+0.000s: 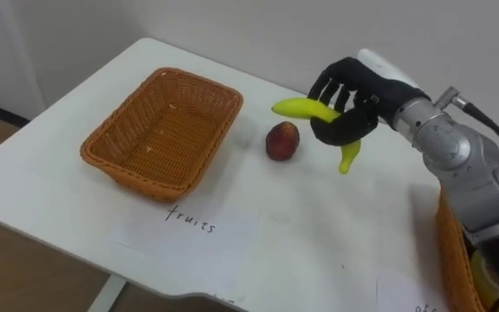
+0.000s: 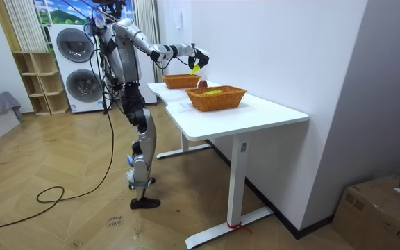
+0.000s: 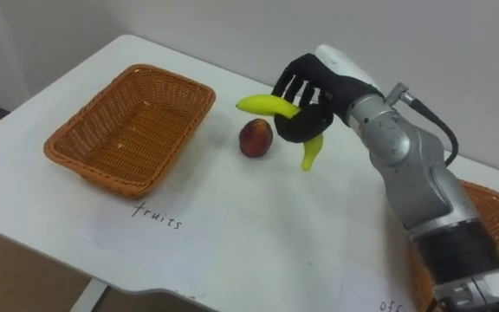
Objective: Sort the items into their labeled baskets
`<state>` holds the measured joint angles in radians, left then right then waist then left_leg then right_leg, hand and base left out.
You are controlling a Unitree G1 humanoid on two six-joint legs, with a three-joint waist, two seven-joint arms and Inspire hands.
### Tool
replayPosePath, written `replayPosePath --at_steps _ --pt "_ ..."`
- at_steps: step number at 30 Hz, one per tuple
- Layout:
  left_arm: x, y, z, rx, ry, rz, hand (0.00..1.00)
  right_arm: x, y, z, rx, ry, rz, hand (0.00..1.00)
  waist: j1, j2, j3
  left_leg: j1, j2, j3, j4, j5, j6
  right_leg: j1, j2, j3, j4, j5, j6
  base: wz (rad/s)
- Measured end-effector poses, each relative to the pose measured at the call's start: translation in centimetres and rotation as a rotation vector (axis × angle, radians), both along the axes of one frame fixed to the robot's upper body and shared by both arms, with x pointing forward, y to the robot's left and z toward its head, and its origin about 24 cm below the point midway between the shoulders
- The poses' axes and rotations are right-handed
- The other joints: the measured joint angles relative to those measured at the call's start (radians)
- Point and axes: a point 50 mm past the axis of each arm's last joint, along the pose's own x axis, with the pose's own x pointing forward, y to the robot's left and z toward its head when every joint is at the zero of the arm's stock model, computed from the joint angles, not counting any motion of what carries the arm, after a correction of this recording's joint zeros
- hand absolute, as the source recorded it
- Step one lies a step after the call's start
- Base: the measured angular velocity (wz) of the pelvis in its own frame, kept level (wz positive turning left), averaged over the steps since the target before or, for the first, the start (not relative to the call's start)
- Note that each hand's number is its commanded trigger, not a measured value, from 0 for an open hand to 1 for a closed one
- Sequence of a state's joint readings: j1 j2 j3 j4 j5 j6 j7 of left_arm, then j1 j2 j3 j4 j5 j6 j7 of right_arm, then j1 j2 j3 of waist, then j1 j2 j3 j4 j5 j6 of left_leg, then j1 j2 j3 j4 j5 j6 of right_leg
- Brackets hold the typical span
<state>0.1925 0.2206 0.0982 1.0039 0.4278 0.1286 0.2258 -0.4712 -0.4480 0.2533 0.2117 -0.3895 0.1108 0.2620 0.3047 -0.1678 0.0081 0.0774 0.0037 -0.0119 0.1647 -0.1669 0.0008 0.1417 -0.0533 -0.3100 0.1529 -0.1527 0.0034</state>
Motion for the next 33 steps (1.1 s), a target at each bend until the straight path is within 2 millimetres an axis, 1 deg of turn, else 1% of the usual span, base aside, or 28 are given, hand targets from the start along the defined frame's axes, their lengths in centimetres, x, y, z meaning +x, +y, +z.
replayPosePath --at_steps 4,6,10,12,14,17,20,24,28,33 --pt "-0.1 0.1 0.0 0.01 0.004 0.005 0.0 0.1 0.7 0.2 0.022 -0.016 0.01 1.0 0.007 0.004 0.0027 -0.004 0.0 -0.004 0.001 0.0 0.0 -0.005 -0.001 -0.002 0.001 0.0 0.0 0.03" --pt "0.0 0.0 0.0 0.014 0.005 -0.002 0.0 0.0 1.8 0.6 0.057 -0.053 0.025 1.0 0.008 0.01 0.0048 -0.01 0.0 -0.004 0.004 0.0 0.0 -0.012 -0.001 -0.006 0.001 0.0 0.0 0.0" --pt "0.7 0.0 0.3 0.025 -0.012 -0.035 0.0 0.0 2.9 0.6 0.109 -0.068 0.034 1.0 0.008 0.02 0.0038 -0.013 -0.002 -0.008 0.005 0.001 0.0 -0.016 -0.003 -0.016 0.001 0.0 0.0 0.05" --pt "1.0 -0.1 0.3 0.03 -0.022 -0.048 0.0 0.0 3.3 0.5 0.126 -0.072 0.037 1.0 0.009 0.027 0.0052 -0.013 -0.003 -0.013 0.003 0.001 0.001 -0.015 -0.004 -0.018 0.001 -0.001 0.001 0.05" --pt "0.9 -0.2 0.3 0.029 -0.022 -0.046 0.0 0.0 3.6 0.5 0.153 -0.068 0.042 1.0 0.01 0.029 0.0054 -0.017 -0.003 -0.017 0.001 0.001 0.001 -0.013 -0.004 -0.023 0.0 -0.001 0.002 0.05" --pt "1.0 -0.4 0.3 0.031 -0.025 -0.054 0.0 0.0 4.1 0.6 0.186 -0.07 0.047 1.0 0.012 0.029 0.0048 -0.019 -0.004 -0.022 0.0 0.001 0.0 -0.013 -0.003 -0.025 0.0 -0.003 0.005 0.06" --pt "1.3 -0.5 0.4 0.041 -0.027 -0.082 0.0 0.1 4.3 0.7 0.19 -0.076 0.047 1.0 0.034 0.026 0.0031 -0.019 -0.004 -0.025 -0.001 0.001 0.0 -0.013 -0.005 -0.039 0.0 -0.003 0.006 0.03" --pt "1.3 -0.5 0.4 0.045 -0.02 -0.083 0.0 0.1 4.7 0.4 0.193 -0.067 0.046 1.0 0.056 0.021 -0.0005 -0.021 -0.008 -0.044 0.002 0.001 0.001 -0.012 -0.007 -0.052 0.0 -0.003 0.006 0.11" --pt "1.0 -0.5 0.4 0.047 -0.008 -0.08 0.0 0.0 5.5 0.2 0.184 -0.056 0.071 1.0 0.059 0.021 -0.0006 -0.031 -0.015 -0.062 0.007 0.003 0.004 -0.009 -0.013 -0.064 -0.001 -0.006 0.009 0.17" --pt "1.1 -0.4 0.4 0.056 0.004 -0.099 0.0 -0.2 6.2 0.0 0.172 -0.046 0.099 1.0 0.076 0.019 0.0007 -0.033 -0.019 -0.071 0.003 0.004 0.006 -0.004 -0.015 -0.06 -0.001 -0.006 0.01 0.04"
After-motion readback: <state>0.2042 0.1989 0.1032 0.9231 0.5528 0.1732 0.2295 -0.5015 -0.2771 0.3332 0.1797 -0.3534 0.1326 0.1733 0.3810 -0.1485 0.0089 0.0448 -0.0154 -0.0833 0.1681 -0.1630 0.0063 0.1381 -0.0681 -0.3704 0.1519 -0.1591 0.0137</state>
